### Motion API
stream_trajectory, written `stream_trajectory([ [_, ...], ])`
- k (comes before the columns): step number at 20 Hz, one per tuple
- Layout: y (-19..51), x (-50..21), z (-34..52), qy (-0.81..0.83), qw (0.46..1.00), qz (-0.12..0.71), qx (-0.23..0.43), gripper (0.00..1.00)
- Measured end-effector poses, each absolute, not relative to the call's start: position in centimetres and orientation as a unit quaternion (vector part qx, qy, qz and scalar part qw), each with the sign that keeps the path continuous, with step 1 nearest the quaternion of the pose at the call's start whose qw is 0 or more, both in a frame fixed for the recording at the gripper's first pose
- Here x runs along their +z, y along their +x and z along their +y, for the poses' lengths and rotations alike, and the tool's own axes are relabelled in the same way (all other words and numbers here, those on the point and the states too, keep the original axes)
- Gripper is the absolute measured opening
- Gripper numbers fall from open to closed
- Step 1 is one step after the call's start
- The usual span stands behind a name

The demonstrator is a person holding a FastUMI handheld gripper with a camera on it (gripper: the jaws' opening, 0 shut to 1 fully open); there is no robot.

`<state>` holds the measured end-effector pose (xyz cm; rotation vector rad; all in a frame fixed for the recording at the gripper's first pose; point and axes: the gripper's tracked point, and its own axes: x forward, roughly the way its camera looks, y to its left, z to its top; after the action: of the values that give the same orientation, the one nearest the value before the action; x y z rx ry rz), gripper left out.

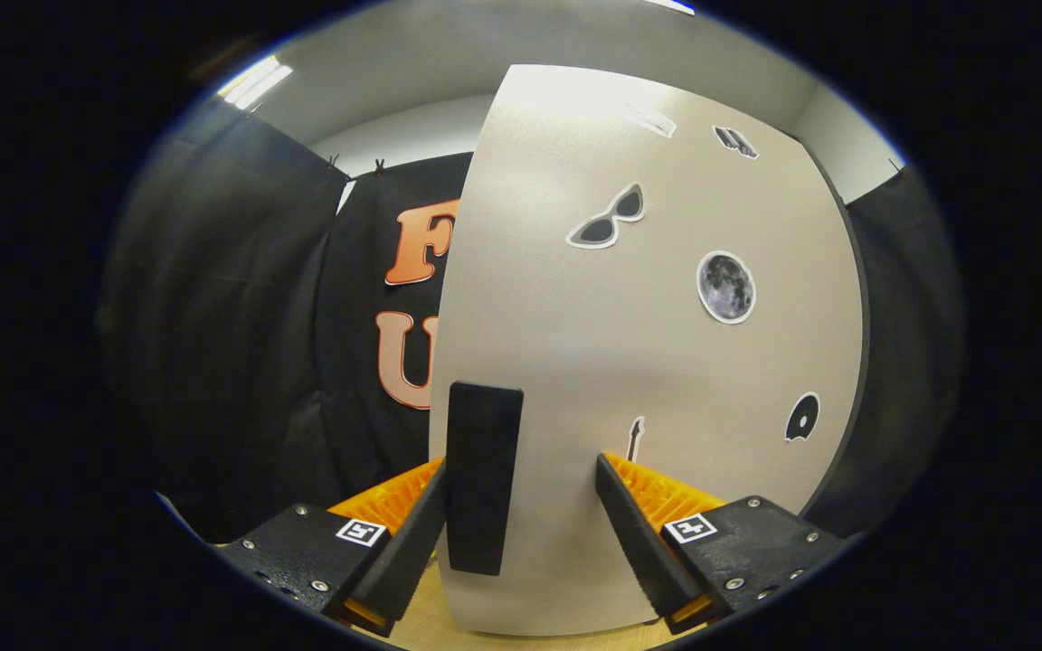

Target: Open the shoe cabinet door, grab the shoes and put them into the shoe cabinet, then close the shoe cabinet door.

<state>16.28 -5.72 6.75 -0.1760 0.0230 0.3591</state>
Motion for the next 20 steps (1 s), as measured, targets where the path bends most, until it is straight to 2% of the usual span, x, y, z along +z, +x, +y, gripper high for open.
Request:
stream_trajectory([
  [15,17.07,6.77,-5.56,-0.09,0.988,0.014,0.128,0.98],
  [20,16.81,7.11,-5.48,-0.07,0.988,0.018,0.134,0.97],
])
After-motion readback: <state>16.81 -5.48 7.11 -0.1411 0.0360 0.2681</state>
